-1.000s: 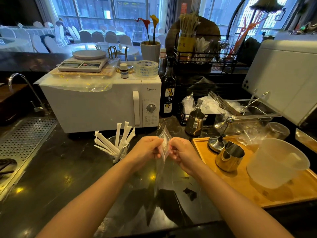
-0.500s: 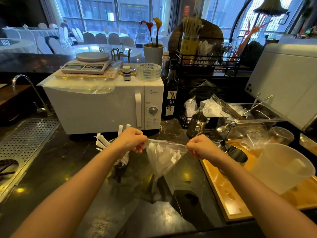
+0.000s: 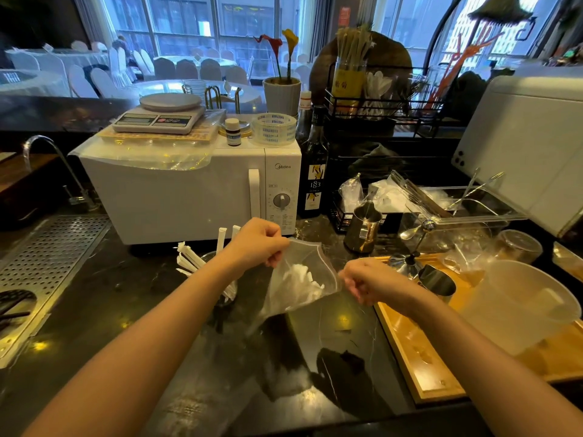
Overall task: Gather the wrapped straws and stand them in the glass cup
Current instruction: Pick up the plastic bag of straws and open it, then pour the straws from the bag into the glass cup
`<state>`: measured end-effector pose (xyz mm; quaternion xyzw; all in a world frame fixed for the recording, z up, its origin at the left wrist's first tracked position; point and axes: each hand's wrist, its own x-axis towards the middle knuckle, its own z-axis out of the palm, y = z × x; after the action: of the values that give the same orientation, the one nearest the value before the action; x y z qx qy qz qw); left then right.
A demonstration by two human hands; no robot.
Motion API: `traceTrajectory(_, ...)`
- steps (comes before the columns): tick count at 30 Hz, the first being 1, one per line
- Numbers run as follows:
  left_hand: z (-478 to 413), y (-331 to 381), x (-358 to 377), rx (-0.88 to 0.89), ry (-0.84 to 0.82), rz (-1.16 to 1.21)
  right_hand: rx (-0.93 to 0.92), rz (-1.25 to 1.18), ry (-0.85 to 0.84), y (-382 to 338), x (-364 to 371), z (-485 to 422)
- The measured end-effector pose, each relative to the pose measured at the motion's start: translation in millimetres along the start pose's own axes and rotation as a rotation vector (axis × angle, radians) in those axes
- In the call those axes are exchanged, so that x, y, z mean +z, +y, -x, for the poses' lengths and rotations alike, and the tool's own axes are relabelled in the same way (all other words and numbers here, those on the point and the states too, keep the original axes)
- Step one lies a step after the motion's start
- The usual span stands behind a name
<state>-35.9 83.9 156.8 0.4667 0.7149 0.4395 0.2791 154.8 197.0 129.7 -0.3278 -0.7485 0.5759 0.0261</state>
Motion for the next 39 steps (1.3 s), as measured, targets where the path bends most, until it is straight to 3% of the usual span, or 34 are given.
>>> traceTrajectory(4,-5,10,5,0.118,-0.074,-0.089,0.191,-0.586,-0.103,12,7,-3)
traceTrajectory(10,-3,24,19,0.235,-0.188,-0.223,0.303,-0.987,-0.432,27,33,-15)
traceTrajectory(16,15,34,38,0.28,-0.301,-0.212,0.228,-1.019,-0.401,24,49,-19)
traceTrajectory(21,30,43,44,0.266,-0.43,-0.142,0.134,-0.877,-0.106,30,50,-28)
traceTrajectory(22,34,43,42,0.256,-0.431,-0.112,0.122,-0.91,-0.167,32,49,-28)
traceTrajectory(24,40,39,38,0.205,-0.312,-0.003,0.173,-0.897,-0.279,28,44,-25)
traceTrajectory(28,53,9,29,-0.073,0.309,0.282,0.23,-0.879,-0.375,13,32,-21)
traceTrajectory(30,62,-7,30,-0.241,0.399,0.471,0.207,-0.832,-0.372,7,28,-21)
traceTrajectory(33,71,-19,37,-0.377,0.216,0.638,0.137,-0.779,-0.328,-7,27,-19)
traceTrajectory(39,76,-15,31,-0.403,-0.019,0.935,-0.061,-0.655,-0.3,-40,41,-28)
